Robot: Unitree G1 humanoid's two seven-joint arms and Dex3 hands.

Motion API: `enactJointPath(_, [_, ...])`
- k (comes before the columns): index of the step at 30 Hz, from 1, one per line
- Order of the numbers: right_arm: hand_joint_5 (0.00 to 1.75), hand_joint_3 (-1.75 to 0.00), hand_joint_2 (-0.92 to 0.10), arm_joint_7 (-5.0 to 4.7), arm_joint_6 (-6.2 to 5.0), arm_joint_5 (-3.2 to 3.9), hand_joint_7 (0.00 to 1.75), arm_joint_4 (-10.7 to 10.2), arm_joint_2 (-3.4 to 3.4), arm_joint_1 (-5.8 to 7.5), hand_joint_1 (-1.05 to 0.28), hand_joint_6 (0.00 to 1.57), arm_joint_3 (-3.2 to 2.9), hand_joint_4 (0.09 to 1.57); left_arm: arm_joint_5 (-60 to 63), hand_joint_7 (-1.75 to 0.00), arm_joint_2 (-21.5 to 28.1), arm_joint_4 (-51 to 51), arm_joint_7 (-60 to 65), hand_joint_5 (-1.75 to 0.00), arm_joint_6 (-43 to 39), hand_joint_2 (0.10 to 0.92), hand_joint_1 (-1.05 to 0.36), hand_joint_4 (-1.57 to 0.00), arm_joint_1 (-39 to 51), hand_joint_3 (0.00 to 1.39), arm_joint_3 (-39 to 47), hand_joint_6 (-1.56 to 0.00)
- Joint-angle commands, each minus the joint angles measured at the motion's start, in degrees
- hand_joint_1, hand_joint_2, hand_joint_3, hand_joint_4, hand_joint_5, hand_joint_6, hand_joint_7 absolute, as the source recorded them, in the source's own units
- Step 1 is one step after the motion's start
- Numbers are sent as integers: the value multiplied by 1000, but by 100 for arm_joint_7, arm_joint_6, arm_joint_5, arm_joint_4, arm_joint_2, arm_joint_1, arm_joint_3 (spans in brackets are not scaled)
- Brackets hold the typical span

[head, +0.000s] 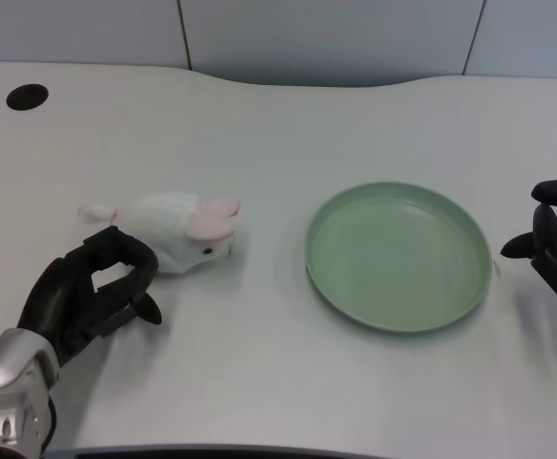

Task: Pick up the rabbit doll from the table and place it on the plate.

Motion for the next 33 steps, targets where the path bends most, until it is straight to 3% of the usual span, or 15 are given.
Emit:
enactJointPath(1, [1746, -701, -921, 53, -46, 97, 1738, -63, -49, 90, -243, 35, -69, 381, -21, -1729, 72, -61, -85, -1746, -109, 921, -457, -582, 142, 475, 28, -351])
enactJointPath(2, [1746, -701, -921, 97, -175, 19, 1738, -120, -59, 171, -243, 35, -10, 382, 132, -1727, 125, -245, -76, -1746, -582, 921, -457, -582, 252, 474, -54, -352])
enactJointPath(4, [1746, -696, -921, 110, -277, -83, 1744, -223, -68, 276, -250, 61, 61, 441, 362, -1022, 197, -499, -23, -1429, -1268, 921, -502, -595, 404, 413, -167, -575])
enactJointPath(5, [1746, -691, -921, 198, -293, -2, 1744, -199, -47, 287, -253, 68, 24, 452, 597, -888, 273, -634, 109, -1371, -1644, 921, -508, -603, 467, 400, -264, -623])
enactJointPath(7, [1746, -664, -921, 311, -299, 121, 1745, -134, -20, 274, -265, 83, -42, 474, 895, -396, 361, -763, 325, -1071, -2005, 921, -514, -626, 520, 334, -376, -703])
enactJointPath(10, [1746, -661, -921, 229, -394, -93, 1740, -209, -64, 344, -275, 98, 55, 484, 1396, -121, 529, -971, 669, -789, -2660, 921, -517, -648, 577, 278, -546, -716])
enactJointPath(13, [1746, -689, -921, 165, -363, -184, 1717, -259, -82, 374, -248, 103, 80, 475, 1978, -27, 706, -1120, 1135, -588, -3362, 921, -461, -626, 459, 164, -692, -677])
enactJointPath(17, [1746, -700, -921, 185, -361, -163, 1694, -256, -59, 379, -242, 103, 54, 462, 2545, -1, 872, -1166, 1663, -405, -3630, 921, -494, -549, 319, 79, -841, -588])
enactJointPath(19, [1746, -688, -921, 116, -303, -186, 1700, -358, -39, 411, -246, 102, 68, 453, 2884, 0, 991, -1157, 1968, -349, -3745, 920, -524, -481, 153, 64, -938, -524])
enactJointPath(23, [1746, -678, -921, 129, -242, -100, 1709, -470, 1, 456, -252, 97, 55, 452, 3595, 0, 1224, -1211, 2574, -245, -3733, 921, -599, -356, -136, 47, -1128, -407])
enactJointPath(27, [1746, -674, -921, 196, -338, -126, 1713, -368, -41, 441, -263, 96, 59, 454, 4455, 0, 1583, -1672, 2808, -178, -3113, 921, -672, -255, -397, 70, -1441, -331])
enactJointPath(29, [1746, -683, -921, 224, -402, -139, 1717, -334, -50, 445, -253, 96, 56, 457, 4640, 0, 1716, -1887, 2652, -104, -2738, 921, -739, -114, -513, 93, -1588, -225])
enactJointPath(31, [1746, -687, -921, 174, -338, -156, 1720, -389, -43, 463, -252, 96, 57, 458, 4871, -1, 1842, -2103, 2428, -87, -2276, 921, -783, -79, -697, 110, -1767, -181])
enactJointPath(33, [1746, -687, -921, 179, -309, -130, 1721, -453, -26, 493, -253, 98, 53, 458, 5017, -6, 1929, -2202, 2275, -87, -1964, 921, -806, -78, -876, 118, -1925, -175])
